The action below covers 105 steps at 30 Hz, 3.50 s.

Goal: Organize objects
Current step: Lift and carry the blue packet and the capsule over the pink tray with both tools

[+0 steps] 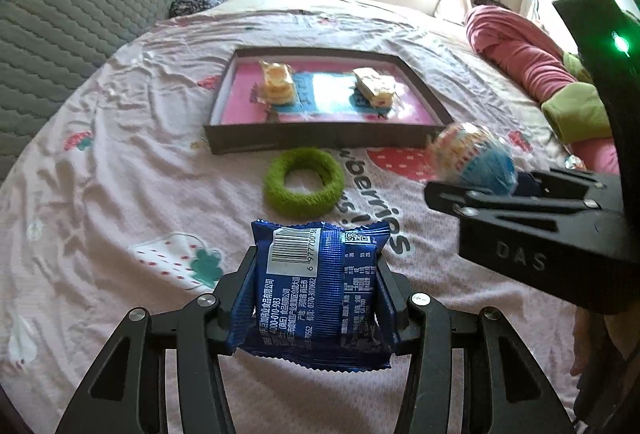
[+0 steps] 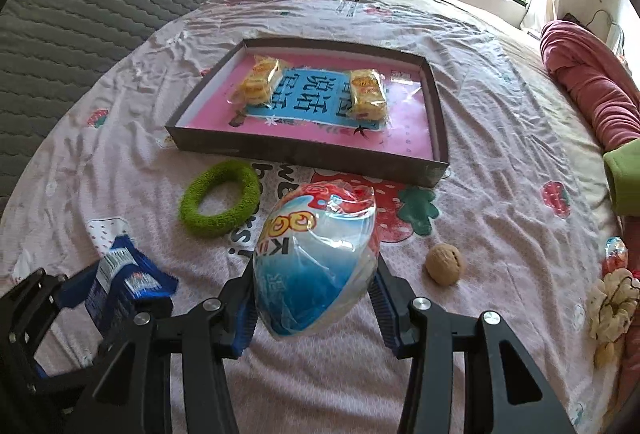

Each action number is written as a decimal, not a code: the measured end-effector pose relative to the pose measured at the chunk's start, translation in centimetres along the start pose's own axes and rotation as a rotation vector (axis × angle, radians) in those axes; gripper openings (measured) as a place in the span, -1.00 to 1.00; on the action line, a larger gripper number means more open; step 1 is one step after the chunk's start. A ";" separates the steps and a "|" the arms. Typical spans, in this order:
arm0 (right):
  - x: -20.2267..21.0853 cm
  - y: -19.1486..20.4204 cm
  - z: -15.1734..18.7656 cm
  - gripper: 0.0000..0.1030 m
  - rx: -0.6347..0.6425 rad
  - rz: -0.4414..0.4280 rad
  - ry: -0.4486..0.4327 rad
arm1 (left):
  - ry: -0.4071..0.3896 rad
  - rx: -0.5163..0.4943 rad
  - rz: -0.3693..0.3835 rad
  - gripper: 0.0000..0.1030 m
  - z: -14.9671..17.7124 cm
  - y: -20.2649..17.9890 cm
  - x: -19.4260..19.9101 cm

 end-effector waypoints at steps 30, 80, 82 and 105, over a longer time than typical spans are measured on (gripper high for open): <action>12.4 1.1 -1.0 -0.03 -0.008 0.019 -0.159 | -0.155 0.004 -0.053 0.02 -6.2 0.2 10.6; 17.7 2.2 -9.8 -0.03 0.041 0.035 -0.355 | -0.283 0.042 -0.074 0.02 -15.7 1.1 13.3; 17.6 2.2 -10.1 -0.03 0.039 0.035 -0.359 | -0.287 0.044 -0.075 0.02 -16.0 1.1 13.2; 16.3 0.6 -13.2 -0.03 0.037 0.061 -0.412 | -0.295 0.022 -0.079 0.02 -19.0 1.2 9.8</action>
Point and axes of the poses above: each gripper's, at about its wrist camera, not at the fingertips, and x roughly against the way its jaws point, y to its left, z to its underside, the point moved 6 cm from there along -x, roughly the way its jaws point, and after that the axes turned 10 degrees about -y, right-handed, at the moved point
